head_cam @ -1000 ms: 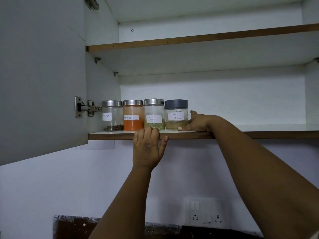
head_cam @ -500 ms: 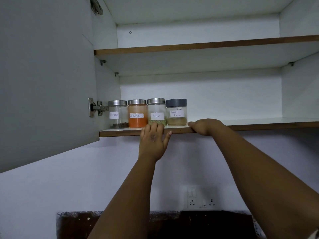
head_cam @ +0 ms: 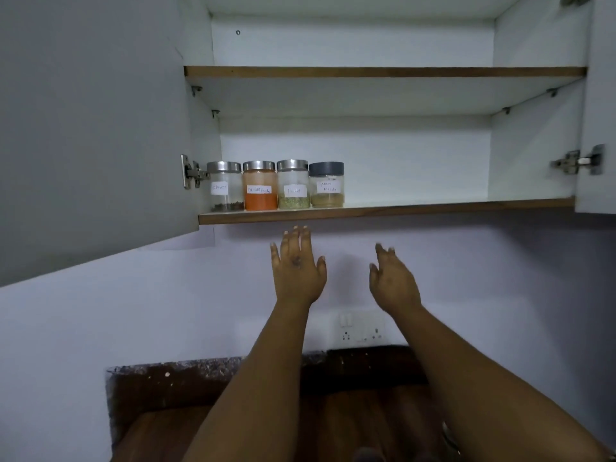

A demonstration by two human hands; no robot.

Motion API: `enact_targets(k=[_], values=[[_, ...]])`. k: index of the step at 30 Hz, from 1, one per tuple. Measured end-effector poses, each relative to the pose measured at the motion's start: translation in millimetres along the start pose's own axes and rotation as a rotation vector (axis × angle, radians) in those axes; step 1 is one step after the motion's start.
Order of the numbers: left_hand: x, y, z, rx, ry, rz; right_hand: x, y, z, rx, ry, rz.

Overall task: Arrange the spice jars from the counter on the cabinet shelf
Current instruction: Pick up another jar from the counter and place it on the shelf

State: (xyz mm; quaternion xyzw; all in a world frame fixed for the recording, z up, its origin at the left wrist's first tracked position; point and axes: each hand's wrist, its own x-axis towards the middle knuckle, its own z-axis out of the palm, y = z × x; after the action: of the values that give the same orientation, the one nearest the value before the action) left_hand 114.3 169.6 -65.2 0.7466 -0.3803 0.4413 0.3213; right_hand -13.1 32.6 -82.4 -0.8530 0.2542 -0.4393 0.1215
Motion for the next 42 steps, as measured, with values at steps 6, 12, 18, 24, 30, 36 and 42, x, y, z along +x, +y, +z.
enact_targets(k=[6,12,18,24,30,36,42], values=[[-107,14,16,-0.145,-0.196,-0.119,-110,48,25,-0.047,-0.154,0.114],[-233,45,34,-0.182,-0.576,-0.126,-205,105,16,-0.101,-0.26,0.297],[-330,47,36,-0.206,-0.759,-0.301,-307,154,7,-0.053,-0.316,0.502],[-382,69,35,-0.221,-0.894,-0.412,-376,200,6,-0.128,-0.504,0.545],[-417,123,39,-0.24,-1.065,-0.343,-365,225,16,-0.227,-0.731,0.464],[-444,139,31,-0.238,-1.098,-0.379,-363,239,35,-0.207,-0.835,0.427],[-455,139,25,-0.295,-1.062,-0.523,-355,240,37,-0.15,-0.751,0.42]])
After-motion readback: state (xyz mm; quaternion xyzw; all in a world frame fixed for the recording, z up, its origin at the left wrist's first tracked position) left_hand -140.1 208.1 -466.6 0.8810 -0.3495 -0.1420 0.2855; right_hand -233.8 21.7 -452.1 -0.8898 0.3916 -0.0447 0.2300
